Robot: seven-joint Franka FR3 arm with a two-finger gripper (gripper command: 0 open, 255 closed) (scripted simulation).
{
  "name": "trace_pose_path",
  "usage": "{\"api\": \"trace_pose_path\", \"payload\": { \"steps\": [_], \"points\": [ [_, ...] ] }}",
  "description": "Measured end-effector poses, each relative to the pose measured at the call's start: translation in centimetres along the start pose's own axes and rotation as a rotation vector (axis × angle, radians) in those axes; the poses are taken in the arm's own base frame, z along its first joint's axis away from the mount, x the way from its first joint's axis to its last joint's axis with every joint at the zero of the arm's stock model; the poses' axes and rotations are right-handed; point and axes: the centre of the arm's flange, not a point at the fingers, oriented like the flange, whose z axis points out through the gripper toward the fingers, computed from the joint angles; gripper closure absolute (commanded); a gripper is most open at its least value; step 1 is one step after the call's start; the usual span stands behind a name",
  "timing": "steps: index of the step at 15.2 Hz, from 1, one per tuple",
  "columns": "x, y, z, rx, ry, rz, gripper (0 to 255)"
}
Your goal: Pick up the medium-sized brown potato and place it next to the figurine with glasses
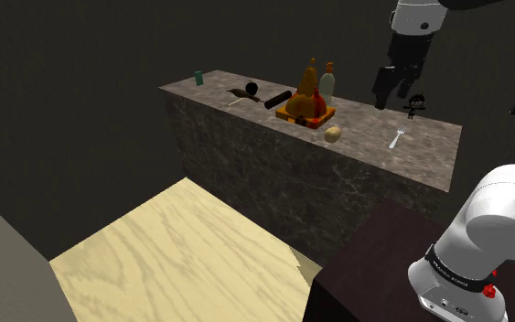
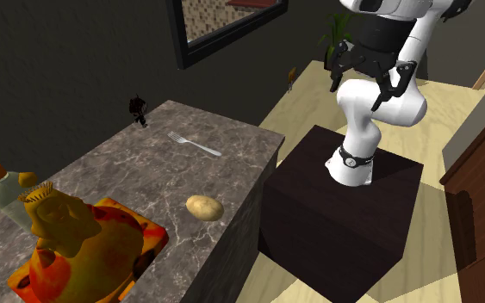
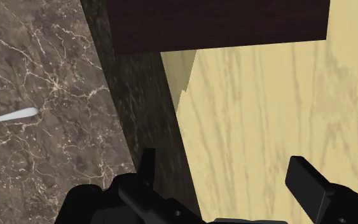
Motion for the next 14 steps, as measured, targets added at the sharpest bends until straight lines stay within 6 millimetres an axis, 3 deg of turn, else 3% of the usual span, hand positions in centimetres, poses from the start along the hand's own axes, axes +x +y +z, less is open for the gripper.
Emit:
{"api": "trace_pose_path", "payload": {
  "steps": [3,14],
  "points": [
    [1.2,-0.1,1.1,0.000,-0.003,0.039,0],
    [12.6,2.2,9.8,0.007,-0.018,0.384,0]
  ]
}}
